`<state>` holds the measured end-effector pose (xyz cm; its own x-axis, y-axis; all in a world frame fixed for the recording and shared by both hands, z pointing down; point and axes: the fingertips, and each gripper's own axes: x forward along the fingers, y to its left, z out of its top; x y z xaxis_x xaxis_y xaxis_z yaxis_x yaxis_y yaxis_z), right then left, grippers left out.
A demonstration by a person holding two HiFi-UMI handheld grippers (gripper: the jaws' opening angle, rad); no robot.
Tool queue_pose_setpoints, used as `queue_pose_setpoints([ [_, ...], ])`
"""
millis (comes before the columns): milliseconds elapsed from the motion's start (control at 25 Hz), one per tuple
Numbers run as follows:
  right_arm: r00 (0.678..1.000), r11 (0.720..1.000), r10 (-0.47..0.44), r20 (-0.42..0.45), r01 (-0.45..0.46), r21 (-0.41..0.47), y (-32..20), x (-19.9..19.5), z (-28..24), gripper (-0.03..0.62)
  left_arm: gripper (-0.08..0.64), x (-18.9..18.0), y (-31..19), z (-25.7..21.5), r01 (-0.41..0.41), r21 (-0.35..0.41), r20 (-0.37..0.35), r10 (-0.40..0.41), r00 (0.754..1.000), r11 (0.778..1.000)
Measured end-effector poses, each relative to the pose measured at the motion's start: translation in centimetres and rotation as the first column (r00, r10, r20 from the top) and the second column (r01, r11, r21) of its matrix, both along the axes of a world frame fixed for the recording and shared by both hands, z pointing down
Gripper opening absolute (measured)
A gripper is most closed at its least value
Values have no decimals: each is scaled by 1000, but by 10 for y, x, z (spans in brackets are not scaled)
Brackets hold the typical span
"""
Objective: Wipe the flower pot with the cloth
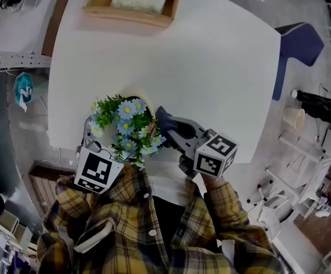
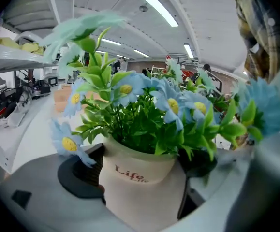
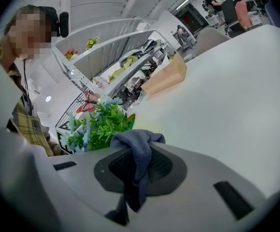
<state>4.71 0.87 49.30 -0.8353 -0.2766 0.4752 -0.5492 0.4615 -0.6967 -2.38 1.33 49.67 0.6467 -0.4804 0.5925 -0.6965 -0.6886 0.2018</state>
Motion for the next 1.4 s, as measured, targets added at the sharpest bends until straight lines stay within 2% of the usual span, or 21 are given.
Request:
queue_pose_setpoints([
  [120, 1000, 1000, 22, 0, -22, 7, -15, 5, 1, 21, 479, 6, -2, 1, -98, 1, 2, 98, 995, 995],
  [240, 1000, 1000, 15, -6, -15, 15, -31, 12, -2, 21, 479, 18, 1, 0, -201, -10, -4, 201, 980, 980],
  [360, 1000, 1000, -8, -12, 9, 25, -43, 13, -3, 21, 479, 24, -1, -1, -298, -8, -5, 298, 954, 954],
  [480, 1000, 999, -13, -24, 14, 31, -59, 15, -1, 21, 479, 29, -5, -2, -391, -1, -10, 391, 920, 920],
  [600, 999, 999, -9, -32, 10, 41, -76, 22, -6, 21, 479, 39, -9, -7, -482, 14, -11, 482, 876, 876],
  [720, 999, 998, -35, -36, 36, 54, -90, 24, -10, 21, 479, 48, -10, -12, -573, 28, -9, 573, 819, 819],
  [840, 994, 994, -105, -37, 106, 35, -108, 15, -2, 21, 479, 49, -18, -6, -664, 22, -13, 665, 747, 747],
  [960, 978, 978, -206, -34, 206, 12, -118, 6, 5, 21, 479, 54, -22, -3, -746, 17, -7, 746, 666, 666],
  [1080, 948, 949, -315, -45, 315, -4, -120, -9, 13, 21, 479, 55, -22, 0, -808, 11, 2, 808, 589, 589],
  [1160, 922, 923, -384, -58, 384, -12, -120, -21, 19, 21, 479, 53, -21, 4, -836, 10, 2, 836, 548, 548],
  [1240, 895, 898, -440, -71, 440, -18, -120, -29, 22, 21, 479, 54, -21, 5, -853, 13, -3, 853, 522, 522],
  [1280, 885, 888, -460, -77, 459, -20, -119, -31, 22, 21, 479, 55, -20, 5, -856, 16, -8, 856, 517, 517],
  [1320, 878, 881, -472, -81, 472, -22, -119, -33, 21, 21, 479, 56, -20, 4, -855, 19, -12, 856, 517, 518],
  [1400, 874, 878, -479, -81, 478, -23, -120, -34, 19, 21, 479, 58, -20, 1, -845, 26, -18, 845, 534, 534],
])
